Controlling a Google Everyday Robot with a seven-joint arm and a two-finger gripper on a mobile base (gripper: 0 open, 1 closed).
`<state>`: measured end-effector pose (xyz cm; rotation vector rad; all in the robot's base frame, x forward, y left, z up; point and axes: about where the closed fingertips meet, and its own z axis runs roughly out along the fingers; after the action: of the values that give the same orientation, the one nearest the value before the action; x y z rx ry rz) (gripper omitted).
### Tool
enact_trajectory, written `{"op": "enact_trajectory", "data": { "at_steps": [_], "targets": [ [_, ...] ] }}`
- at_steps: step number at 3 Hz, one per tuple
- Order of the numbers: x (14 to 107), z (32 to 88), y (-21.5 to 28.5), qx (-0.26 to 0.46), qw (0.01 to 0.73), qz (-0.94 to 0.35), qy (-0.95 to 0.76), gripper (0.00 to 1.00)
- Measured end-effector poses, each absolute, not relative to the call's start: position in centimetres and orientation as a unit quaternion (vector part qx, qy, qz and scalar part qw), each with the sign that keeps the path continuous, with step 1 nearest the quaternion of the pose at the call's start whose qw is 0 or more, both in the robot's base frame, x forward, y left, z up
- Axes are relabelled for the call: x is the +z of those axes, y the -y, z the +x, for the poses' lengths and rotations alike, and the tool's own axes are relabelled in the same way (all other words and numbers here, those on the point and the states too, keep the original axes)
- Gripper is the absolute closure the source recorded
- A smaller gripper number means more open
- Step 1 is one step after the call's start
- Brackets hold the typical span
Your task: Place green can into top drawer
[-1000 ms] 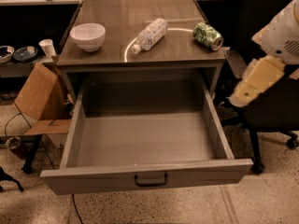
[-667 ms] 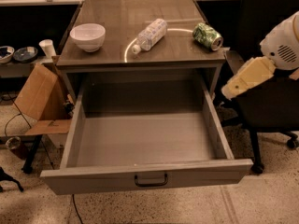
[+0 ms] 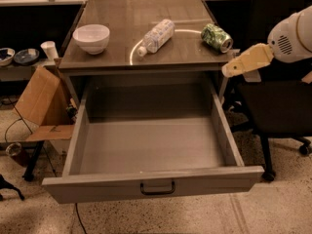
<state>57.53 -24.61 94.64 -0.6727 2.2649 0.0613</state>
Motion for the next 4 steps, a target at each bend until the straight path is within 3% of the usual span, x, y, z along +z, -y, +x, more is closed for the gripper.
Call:
{"op": "enact_trajectory", "data": {
  "at_steps": [2,4],
  "targets": [
    [94.4,58.8,22.6,0.034,0.390,-0.287,-0.874,0.00],
    [91.3,65.6,12.9,0.101,0.438,-0.292,-0.845,0.00]
  ]
}}
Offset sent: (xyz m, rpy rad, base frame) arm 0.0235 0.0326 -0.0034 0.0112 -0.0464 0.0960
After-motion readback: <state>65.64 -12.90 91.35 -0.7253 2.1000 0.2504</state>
